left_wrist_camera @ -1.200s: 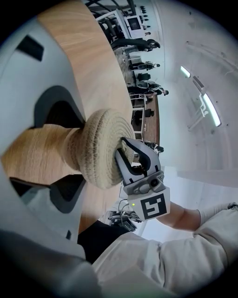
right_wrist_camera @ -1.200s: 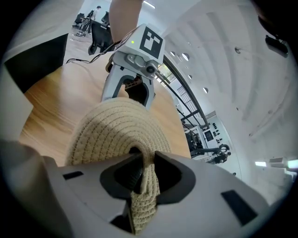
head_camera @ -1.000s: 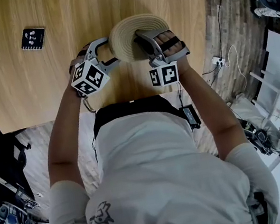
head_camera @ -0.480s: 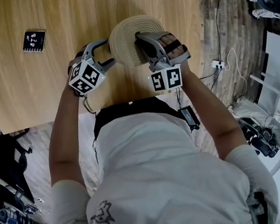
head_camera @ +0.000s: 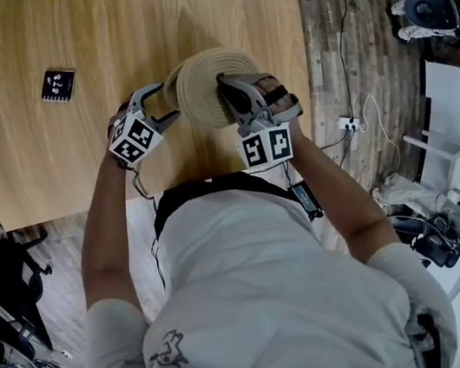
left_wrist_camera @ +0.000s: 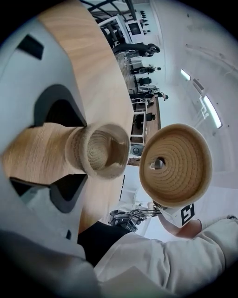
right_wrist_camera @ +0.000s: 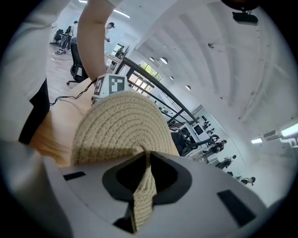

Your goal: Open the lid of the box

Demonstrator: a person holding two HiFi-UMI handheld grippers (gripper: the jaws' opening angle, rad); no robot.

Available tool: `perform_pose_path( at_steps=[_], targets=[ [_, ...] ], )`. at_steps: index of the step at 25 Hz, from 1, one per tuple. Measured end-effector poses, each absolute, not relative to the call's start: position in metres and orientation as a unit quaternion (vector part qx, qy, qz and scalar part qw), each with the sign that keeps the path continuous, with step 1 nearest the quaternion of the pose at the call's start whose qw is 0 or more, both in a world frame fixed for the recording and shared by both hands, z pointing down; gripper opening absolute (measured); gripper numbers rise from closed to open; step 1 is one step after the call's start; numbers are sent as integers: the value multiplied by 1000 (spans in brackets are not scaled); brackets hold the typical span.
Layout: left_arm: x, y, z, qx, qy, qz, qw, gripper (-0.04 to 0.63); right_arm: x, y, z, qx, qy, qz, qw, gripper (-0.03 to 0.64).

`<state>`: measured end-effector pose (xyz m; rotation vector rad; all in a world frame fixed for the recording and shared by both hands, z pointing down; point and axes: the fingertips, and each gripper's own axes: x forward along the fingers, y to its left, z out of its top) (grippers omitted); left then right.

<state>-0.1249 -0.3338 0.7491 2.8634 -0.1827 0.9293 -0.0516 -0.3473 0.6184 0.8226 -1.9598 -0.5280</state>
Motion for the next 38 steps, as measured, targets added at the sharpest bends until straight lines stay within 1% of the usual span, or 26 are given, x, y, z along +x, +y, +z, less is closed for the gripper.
perform_pose_path(
  at_steps=[3,9,17,22,26,29,31,35,38],
  targets=[
    [-131,-334,739,948,-80,297,81,311,-51,-343,610,337,-799,-213,450,38],
    [-138,-335,693,951,-126,264,94,311,-45,-338,591,352,-814,-193,420,38],
    [-123,-311,616,955,-180,175,156,310,-31,-314,564,372,-837,-153,371,38],
    [-100,-289,561,956,-214,131,150,302,-18,-297,534,391,-852,-132,322,38],
    [-85,-280,526,954,-249,103,133,234,-4,-290,506,407,-864,-115,274,38],
    [-83,-274,507,947,-283,87,126,131,3,-283,489,414,-871,-97,246,38],
    [-80,-266,497,942,-300,80,126,82,8,-273,480,414,-876,-90,231,38],
    [-74,-250,479,933,-333,70,116,21,16,-255,465,408,-887,-81,200,38],
    [-74,-236,464,926,-357,55,110,6,21,-242,456,402,-896,-67,176,38]
  ],
)
